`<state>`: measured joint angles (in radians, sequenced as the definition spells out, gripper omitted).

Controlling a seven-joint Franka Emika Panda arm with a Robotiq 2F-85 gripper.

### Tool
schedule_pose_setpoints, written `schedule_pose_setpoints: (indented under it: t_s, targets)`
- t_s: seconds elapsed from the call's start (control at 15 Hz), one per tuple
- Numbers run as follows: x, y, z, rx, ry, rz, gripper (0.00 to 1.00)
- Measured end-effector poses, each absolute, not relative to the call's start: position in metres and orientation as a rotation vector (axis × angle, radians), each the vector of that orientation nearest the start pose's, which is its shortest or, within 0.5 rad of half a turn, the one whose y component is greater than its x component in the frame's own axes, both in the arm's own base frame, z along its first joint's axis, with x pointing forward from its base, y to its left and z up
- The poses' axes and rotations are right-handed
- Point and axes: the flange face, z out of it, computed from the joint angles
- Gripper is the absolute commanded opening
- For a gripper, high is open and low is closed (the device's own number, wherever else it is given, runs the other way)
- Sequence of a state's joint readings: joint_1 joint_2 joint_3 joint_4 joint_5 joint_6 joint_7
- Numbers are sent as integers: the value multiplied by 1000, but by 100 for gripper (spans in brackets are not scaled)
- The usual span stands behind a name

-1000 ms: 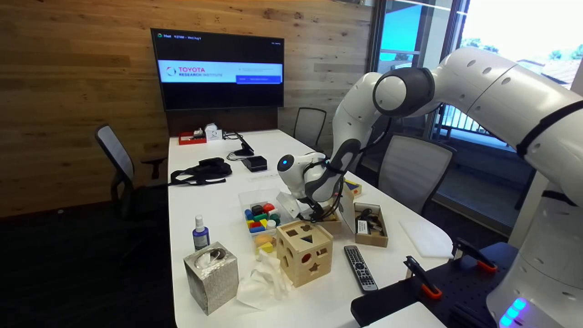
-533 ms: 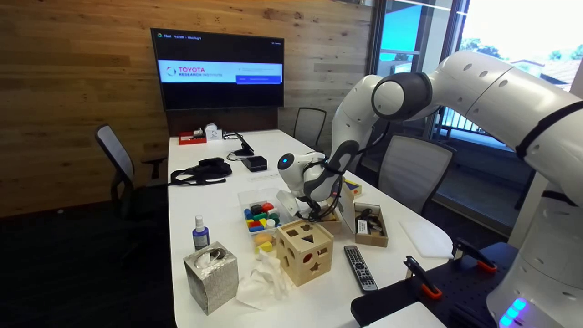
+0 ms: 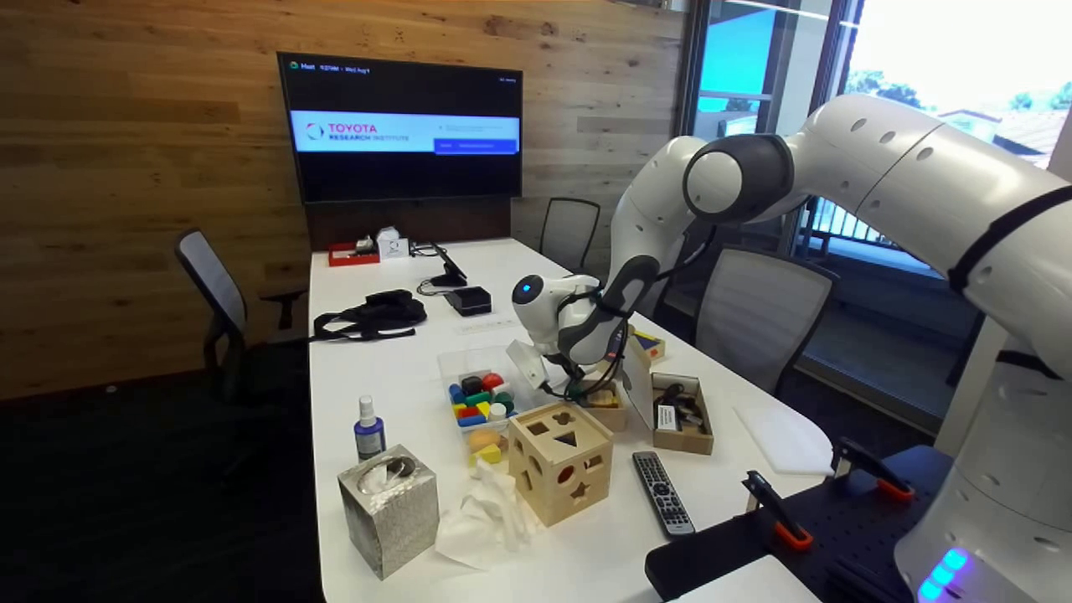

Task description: Put the white lid on the clear container.

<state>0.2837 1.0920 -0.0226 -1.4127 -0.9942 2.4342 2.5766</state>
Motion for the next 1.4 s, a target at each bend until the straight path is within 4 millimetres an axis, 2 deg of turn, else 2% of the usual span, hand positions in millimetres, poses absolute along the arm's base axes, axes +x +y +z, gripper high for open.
schedule_pose_setpoints:
  t_s: [0.27,0.4,0.67,0.93,1.13,1.4]
  targets:
    - [681,174,46,-2222,2185,-929,7]
    - [690,166,58,-2158,2212,-908,7]
    - [712,144,97,-2037,2216,-926,7]
    - [726,136,143,-1939,2182,-925,7]
    - [722,136,168,-1910,2150,-869,7]
    - [693,136,188,-1976,2079,-759,7]
